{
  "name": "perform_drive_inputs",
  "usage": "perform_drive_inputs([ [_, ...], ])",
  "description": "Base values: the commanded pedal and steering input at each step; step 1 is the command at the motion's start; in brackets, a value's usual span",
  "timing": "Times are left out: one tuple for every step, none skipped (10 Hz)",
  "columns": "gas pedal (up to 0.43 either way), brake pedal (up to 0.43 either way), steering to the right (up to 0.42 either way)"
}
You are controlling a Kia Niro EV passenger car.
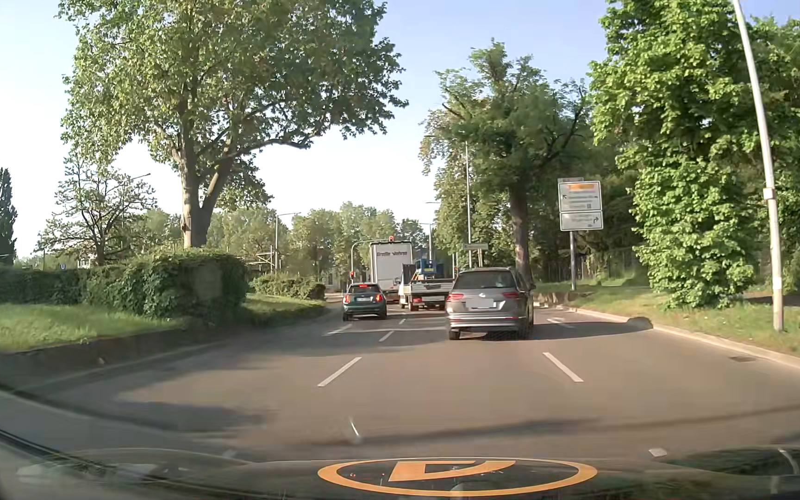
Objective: Follow the waypoints while adhering to traffic rules and regulations
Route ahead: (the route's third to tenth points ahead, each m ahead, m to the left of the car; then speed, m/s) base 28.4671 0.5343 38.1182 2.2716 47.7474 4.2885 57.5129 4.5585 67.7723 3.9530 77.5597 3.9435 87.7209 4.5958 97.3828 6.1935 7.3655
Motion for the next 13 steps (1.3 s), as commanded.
perform_drive_inputs([
  [0.500, 0.000, -0.073],
  [0.531, 0.000, -0.075],
  [0.551, 0.000, -0.069],
  [0.551, 0.000, -0.053],
  [0.551, 0.000, -0.044],
  [0.551, 0.000, -0.043],
  [0.551, 0.000, -0.043],
  [0.520, 0.000, -0.037],
  [0.461, 0.000, -0.032],
  [0.441, 0.000, -0.026],
  [0.378, 0.000, -0.025],
  [0.378, 0.000, -0.025],
  [0.358, 0.000, -0.025],
])
